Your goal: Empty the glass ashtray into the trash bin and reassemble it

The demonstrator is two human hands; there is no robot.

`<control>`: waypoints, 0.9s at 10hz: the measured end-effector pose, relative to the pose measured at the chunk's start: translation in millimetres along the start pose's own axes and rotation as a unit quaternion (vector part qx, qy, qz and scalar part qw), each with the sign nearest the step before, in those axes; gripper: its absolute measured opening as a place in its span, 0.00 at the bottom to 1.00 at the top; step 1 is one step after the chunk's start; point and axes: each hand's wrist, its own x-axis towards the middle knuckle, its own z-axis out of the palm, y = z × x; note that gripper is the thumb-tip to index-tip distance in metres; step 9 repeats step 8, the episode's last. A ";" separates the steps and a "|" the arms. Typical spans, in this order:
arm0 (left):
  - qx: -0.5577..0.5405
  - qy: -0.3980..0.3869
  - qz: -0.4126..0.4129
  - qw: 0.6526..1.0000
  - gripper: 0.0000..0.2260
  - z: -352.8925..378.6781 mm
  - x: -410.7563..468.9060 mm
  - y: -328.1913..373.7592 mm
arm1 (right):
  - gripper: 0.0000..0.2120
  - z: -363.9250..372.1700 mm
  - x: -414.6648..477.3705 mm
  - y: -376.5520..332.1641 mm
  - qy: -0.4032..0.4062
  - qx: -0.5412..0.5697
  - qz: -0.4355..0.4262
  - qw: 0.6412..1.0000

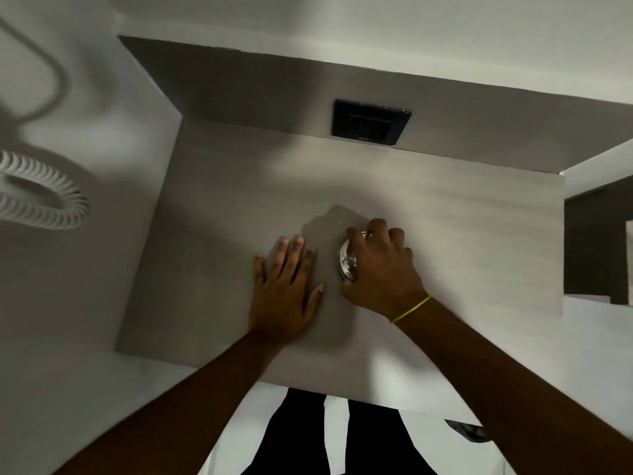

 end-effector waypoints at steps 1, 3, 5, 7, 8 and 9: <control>-0.005 0.001 -0.001 1.000 0.31 -0.8 2.4 -0.5 | 0.46 3.5 0.3 0.9 0.001 -0.013 -0.003 1.000; 0.001 -0.001 0.014 1.000 0.31 -10.2 7.6 1.8 | 0.45 -5.6 -10.1 -0.6 0.020 -0.018 -0.006 1.000; -0.003 0.027 0.039 0.999 0.31 -63.3 66.3 8.5 | 0.45 -63.0 1.5 -1.6 0.082 0.002 -0.006 0.997; 0.015 -0.021 0.022 0.999 0.31 -32.9 19.2 1.1 | 0.50 -44.6 -22.6 9.0 0.065 0.019 0.007 0.998; 0.018 -0.011 0.010 1.000 0.30 -32.5 3.5 2.1 | 0.48 -38.7 -38.8 21.0 0.098 0.027 0.018 0.995; 0.018 -0.011 0.010 1.000 0.30 -32.5 3.5 2.1 | 0.48 -38.7 -38.8 21.0 0.098 0.027 0.018 0.995</control>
